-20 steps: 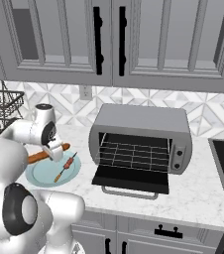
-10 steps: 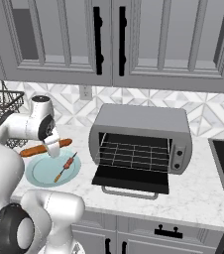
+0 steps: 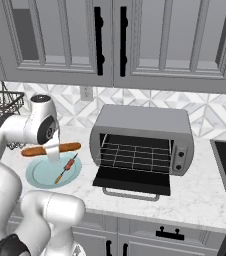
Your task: Pick up the kebab skewer and baguette bread, and place them inside the toaster oven. Close the toaster oven door and start by setting the timer.
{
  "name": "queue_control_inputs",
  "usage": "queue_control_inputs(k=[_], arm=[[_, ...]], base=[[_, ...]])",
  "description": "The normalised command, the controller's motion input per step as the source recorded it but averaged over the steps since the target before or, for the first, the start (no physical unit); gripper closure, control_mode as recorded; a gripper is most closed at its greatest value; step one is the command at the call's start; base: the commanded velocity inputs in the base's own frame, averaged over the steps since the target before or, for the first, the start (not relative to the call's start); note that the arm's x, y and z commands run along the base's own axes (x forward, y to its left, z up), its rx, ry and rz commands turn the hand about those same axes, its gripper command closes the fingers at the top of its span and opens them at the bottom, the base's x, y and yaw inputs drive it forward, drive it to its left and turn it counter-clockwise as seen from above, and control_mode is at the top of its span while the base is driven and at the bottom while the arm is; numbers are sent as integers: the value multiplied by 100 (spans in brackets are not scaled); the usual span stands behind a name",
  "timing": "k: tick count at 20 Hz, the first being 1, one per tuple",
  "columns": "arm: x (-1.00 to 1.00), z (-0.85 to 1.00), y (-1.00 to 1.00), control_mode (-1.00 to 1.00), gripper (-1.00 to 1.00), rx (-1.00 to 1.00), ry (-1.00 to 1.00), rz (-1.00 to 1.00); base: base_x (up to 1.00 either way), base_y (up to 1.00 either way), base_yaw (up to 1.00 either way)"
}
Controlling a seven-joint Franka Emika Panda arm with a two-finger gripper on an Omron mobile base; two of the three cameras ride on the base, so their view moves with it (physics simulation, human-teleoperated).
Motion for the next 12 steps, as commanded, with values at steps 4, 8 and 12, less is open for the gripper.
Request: queue_control_inputs(k=[4,8,12], arm=[[-42,11,-76,-100,100,1,-4,-4],[-20,10,-69,-100,100,0,-7,-11],[-14,23,-67,-100,100,0,-12,-12]], base=[[0,0,0],[0,0,0],[0,0,0]])
